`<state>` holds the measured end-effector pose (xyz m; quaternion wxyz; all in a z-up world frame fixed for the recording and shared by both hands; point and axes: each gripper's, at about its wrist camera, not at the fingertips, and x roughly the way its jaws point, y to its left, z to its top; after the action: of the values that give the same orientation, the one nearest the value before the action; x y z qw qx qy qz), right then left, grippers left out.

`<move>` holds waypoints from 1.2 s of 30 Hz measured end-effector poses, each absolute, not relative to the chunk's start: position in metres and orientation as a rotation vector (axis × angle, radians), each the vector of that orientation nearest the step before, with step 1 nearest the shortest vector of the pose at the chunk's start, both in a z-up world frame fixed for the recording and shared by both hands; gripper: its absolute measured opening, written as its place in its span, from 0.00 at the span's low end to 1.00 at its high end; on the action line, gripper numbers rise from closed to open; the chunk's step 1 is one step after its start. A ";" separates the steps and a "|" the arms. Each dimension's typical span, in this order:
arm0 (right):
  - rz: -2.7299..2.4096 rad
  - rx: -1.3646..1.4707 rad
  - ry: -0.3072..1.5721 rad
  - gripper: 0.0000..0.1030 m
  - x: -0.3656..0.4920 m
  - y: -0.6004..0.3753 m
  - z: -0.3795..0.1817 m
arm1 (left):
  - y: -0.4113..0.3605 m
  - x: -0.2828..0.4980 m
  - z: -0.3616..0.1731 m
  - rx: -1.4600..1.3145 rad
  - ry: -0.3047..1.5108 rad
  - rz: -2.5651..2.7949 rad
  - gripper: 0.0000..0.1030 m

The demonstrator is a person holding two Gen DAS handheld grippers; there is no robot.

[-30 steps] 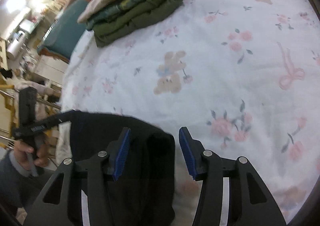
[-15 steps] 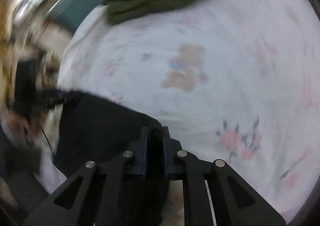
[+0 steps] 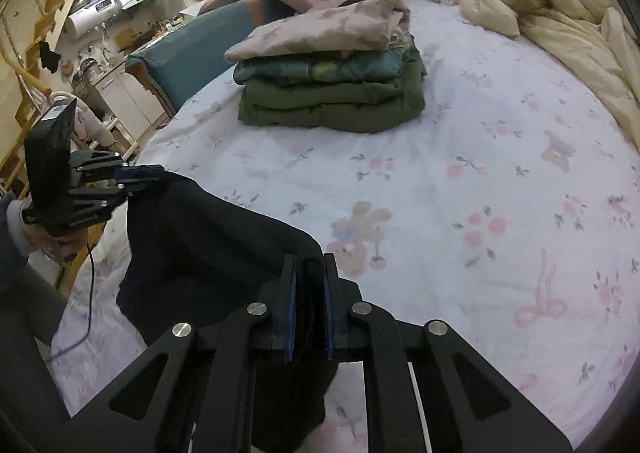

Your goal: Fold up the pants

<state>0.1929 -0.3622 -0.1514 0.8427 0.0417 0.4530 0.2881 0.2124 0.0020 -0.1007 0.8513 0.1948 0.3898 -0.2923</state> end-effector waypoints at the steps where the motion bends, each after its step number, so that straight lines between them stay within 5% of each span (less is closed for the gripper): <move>1: 0.607 0.077 0.957 0.10 0.187 -0.363 -0.151 | 0.002 0.210 -0.101 0.396 0.835 -0.624 0.09; 13: 0.658 -0.182 0.948 0.10 0.098 -0.325 -0.139 | 0.001 0.102 -0.110 0.764 0.666 -0.741 0.10; 20: 0.655 -0.316 1.055 0.13 0.062 -0.305 -0.166 | 0.000 0.072 -0.144 0.849 0.799 -0.746 0.20; 22: 0.650 -0.352 1.089 0.21 0.056 -0.301 -0.171 | 0.000 0.068 -0.152 0.865 0.857 -0.741 0.27; 24: 0.619 -0.346 1.172 0.49 0.057 -0.303 -0.176 | 0.000 0.065 -0.157 0.895 0.927 -0.713 0.34; 27: 0.647 -0.315 1.233 0.47 0.055 -0.304 -0.161 | 0.001 0.061 -0.126 0.748 0.969 -0.784 0.36; 32: 0.645 -0.123 1.031 0.47 0.068 -0.320 -0.098 | -0.005 0.087 -0.063 0.343 0.889 -0.759 0.49; 34: 0.554 -0.009 1.037 0.42 0.092 -0.323 -0.097 | -0.015 0.113 -0.061 0.206 0.909 -0.676 0.49; 36: 0.494 0.104 1.087 0.23 0.116 -0.320 -0.111 | -0.024 0.143 -0.073 0.065 0.974 -0.578 0.48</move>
<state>0.1160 -0.3198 -0.1114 0.8259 0.0487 0.5114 0.2324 0.1427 -0.0241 -0.0732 0.8433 0.0306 0.4614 -0.2737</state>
